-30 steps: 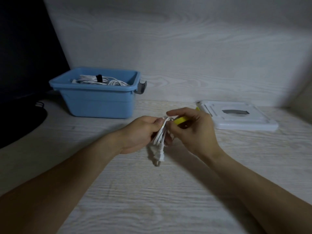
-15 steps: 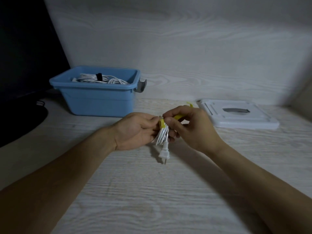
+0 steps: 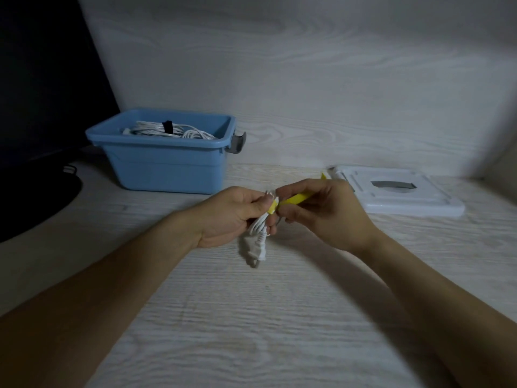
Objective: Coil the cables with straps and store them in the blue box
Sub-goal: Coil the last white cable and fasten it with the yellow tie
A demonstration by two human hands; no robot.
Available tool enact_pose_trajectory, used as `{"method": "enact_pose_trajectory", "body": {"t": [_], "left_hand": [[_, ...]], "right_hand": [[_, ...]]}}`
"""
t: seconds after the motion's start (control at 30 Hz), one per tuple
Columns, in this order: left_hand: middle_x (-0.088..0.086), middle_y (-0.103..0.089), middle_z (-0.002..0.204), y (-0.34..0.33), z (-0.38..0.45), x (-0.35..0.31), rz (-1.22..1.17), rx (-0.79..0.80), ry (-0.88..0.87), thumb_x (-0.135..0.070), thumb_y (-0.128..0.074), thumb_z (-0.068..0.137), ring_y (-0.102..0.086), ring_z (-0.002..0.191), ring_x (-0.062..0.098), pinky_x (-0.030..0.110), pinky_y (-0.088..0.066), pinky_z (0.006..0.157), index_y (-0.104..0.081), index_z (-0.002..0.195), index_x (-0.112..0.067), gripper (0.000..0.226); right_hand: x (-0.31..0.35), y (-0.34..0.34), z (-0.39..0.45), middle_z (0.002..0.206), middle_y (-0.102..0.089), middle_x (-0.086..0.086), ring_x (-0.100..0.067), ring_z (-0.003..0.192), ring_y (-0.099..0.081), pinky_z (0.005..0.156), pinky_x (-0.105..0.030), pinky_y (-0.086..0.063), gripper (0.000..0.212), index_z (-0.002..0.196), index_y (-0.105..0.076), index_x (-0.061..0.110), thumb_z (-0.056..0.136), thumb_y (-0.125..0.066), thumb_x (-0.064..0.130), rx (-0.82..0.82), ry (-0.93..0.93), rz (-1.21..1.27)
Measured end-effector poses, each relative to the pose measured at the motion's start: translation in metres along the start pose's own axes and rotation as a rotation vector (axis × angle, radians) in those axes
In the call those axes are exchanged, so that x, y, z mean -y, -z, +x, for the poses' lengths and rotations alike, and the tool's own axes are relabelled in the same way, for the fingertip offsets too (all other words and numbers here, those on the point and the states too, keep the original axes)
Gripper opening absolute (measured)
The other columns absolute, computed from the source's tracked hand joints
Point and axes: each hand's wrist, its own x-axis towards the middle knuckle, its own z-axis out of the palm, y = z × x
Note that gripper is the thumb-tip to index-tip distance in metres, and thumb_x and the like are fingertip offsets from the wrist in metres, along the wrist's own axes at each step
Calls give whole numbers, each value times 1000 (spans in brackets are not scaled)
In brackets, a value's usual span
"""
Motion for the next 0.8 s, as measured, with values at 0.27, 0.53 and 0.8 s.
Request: {"method": "enact_pose_trajectory", "body": {"t": [0.27,0.53,0.8], "left_hand": [[7,-62,65,0,4,-1,503,-243,-159,-25,-44,104,-57,67,15,27,-43,76,-59,66,-7,45],[8,-67,67,0,9,8,757,-321,-223,-23,-55,99,-58,59,7,24,-45,60,-66,77,0,34],[1,-67,67,-3,3,4,898,-228,-270,-25,-60,92,-63,66,18,38,-49,62,-69,68,-24,26]], "right_hand": [[6,-5,-2,67,-70,0,-19,58,-63,57,-37,-52,32,79,-76,18,92,-60,43,-73,264,-781],[10,-14,-5,63,-61,-5,-31,46,-57,40,-32,-40,11,80,-70,15,86,-65,22,117,512,-1102],[9,-11,-6,64,-61,1,-22,48,-55,53,-30,-40,8,77,-71,18,76,-79,16,126,624,-1185]]}}
